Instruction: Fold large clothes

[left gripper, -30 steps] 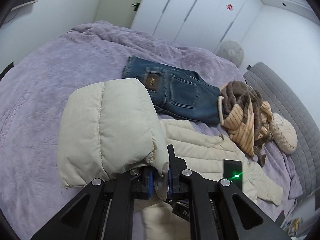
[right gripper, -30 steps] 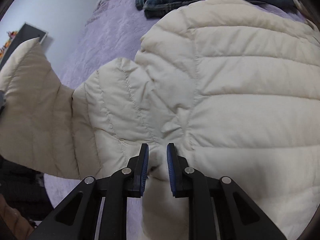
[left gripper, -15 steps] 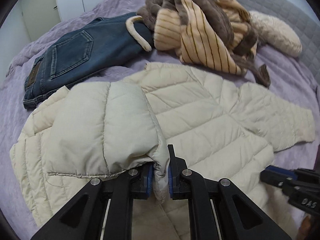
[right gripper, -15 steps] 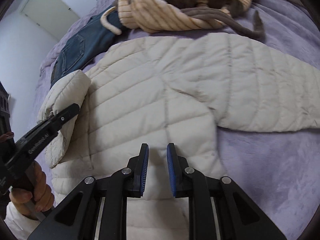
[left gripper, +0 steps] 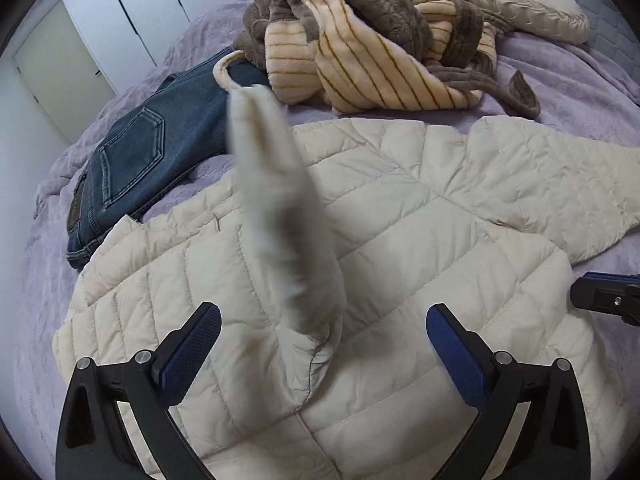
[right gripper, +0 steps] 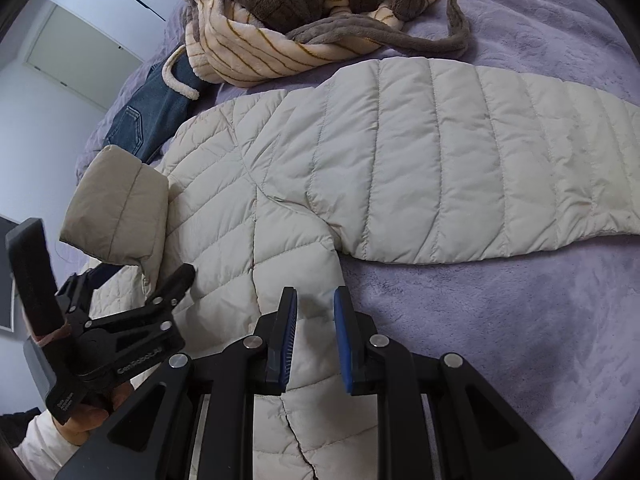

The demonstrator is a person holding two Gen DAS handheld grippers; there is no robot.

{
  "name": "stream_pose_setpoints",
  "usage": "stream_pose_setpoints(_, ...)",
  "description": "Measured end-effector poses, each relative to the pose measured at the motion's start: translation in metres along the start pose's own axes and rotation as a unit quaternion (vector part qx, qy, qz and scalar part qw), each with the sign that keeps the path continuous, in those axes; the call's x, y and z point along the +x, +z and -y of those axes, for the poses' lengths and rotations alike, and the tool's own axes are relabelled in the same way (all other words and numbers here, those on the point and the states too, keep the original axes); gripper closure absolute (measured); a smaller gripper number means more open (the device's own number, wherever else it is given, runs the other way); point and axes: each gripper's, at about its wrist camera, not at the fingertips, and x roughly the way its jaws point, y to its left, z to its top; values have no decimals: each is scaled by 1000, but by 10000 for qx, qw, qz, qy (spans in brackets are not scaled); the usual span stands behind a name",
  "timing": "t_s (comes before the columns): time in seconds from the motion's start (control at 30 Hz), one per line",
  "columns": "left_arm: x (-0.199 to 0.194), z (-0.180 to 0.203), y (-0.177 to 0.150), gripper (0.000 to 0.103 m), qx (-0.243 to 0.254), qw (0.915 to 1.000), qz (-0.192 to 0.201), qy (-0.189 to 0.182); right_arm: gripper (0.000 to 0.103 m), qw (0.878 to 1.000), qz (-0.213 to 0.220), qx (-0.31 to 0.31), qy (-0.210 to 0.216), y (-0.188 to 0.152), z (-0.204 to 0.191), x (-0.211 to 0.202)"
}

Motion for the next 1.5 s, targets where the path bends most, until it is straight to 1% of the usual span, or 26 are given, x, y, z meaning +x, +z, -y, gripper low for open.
stream_pose_setpoints(0.07, -6, 2, 1, 0, 36, 10000, -23, -10, 82, 10000, -4, 42, -39, -1, 6, -2)
stream_pose_setpoints(0.1, -12, 0, 0, 0, 29, 10000, 37, -4, 82, 9999, -16, 82, -57, -2, 9, -4)
stream_pose_setpoints(0.13, -21, -4, -2, 0, -20, 9999, 137, 0, 82, 9999, -38, 138, -65, 0, 9, -1)
stream_pose_setpoints(0.2, -40, -19, -9, 0, -280, 9991, 315, 4, 80, 9997, -61, 214, -28, -4, 14, -8)
stream_pose_setpoints(0.23, -49, -32, -15, 0, -450, 9983, 370, 4, 69, 9997, -62, 221, 0, -4, 12, -9)
stream_pose_setpoints(0.27, -55, -46, -19, 0, -624, 9972, 415, 40, 50, 9997, -54, 217, 35, -3, 9, -9)
stream_pose_setpoints(0.3, -61, -64, -24, 0, -800, 9957, 443, 116, 40, 9997, -40, 215, 87, -4, 7, -10)
stream_pose_setpoints(0.33, -66, -81, -31, 0, -972, 9939, 455, 233, 32, 9996, -15, 206, 175, -2, 2, -10)
stream_pose_setpoints(0.37, -69, -100, -38, 0, -1170, 9912, 464, 402, 32, 9994, -3, 177, 302, -1, -2, -10)
stream_pose_setpoints(0.43, -69, -142, -48, 0, -1619, 9825, 416, 822, 32, 9982, -35, 116, 580, 1, -11, -8)
stream_pose_setpoints(0.47, -67, -164, -54, 0, -1874, 9761, 342, 1047, 32, 9973, -55, 113, 718, 3, -16, -4)
stream_pose_setpoints(0.53, -58, -206, -67, 0, -2413, 9603, 100, 1393, 32, 9954, -138, 179, 929, 7, -25, 6)
stream_pose_setpoints(0.6, -49, -237, -83, 0, -2877, 9431, -44, 1666, 32, 9931, -181, 317, 1112, 13, -32, 19)
stream_pose_setpoints(0.63, -44, -249, -91, 0, -3040, 9361, -135, 1762, 32, 9921, -176, 370, 1190, 17, -37, 25)
stream_pose_setpoints(0.67, -36, -257, -98, 0, -3162, 9311, -260, 1800, 32, 9916, -167, 405, 1218, 19, -41, 30)
stream_pose_setpoints(0.73, -22, -264, -112, 0, -3277, 9264, -470, 1794, 34, 9917, -199, 509, 1166, 23, -47, 40)
stream_pose_setpoints(0.8, -7, -262, -121, 0, -3233, 9267, -666, 1797, 63, 9909, -271, 632, 1157, 27, -49, 52)
stream_pose_setpoints(0.83, -2, -258, -125, 0, -3187, 9281, -731, 1779, 93, 9920, -330, 653, 1028, 29, -50, 59)
stream_pose_setpoints(0.87, 3, -255, -127, 0, -3136, 9301, -768, 1753, 97, 9932, -361, 679, 876, 29, -48, 62)
stream_pose_setpoints(1.0, 8, -245, -132, 0, -2979, 9351, -780, 1755, 98, 9937, -321, 728, 786, 28, -40, 68)
stream_pose_setpoints(1.17, 10, -248, -128, 0, -3015, 9339, -840, 1728, 98, 9935, -354, 753, 773, 28, -34, 68)
stream_pose_setpoints(1.27, 3, -249, -123, 0, -2995, 9340, -830, 1763, 98, 9937, -399, 704, 772, 29, -34, 65)
stream_pose_setpoints(1.37, -14, -248, -113, 0, -3004, 9357, -668, 1725, 96, 9930, -442, 686, 853, 26, -29, 53)
stream_pose_setpoints(1.4, -19, -246, -108, 0, -2980, 9371, -613, 1709, 95, 9931, -422, 672, 862, 26, -27, 48)
stream_pose_setpoints(1.5, -35, -233, -95, 0, -2881, 9430, -459, 1601, 79, 9934, -341, 696, 850, 22, -14, 32)
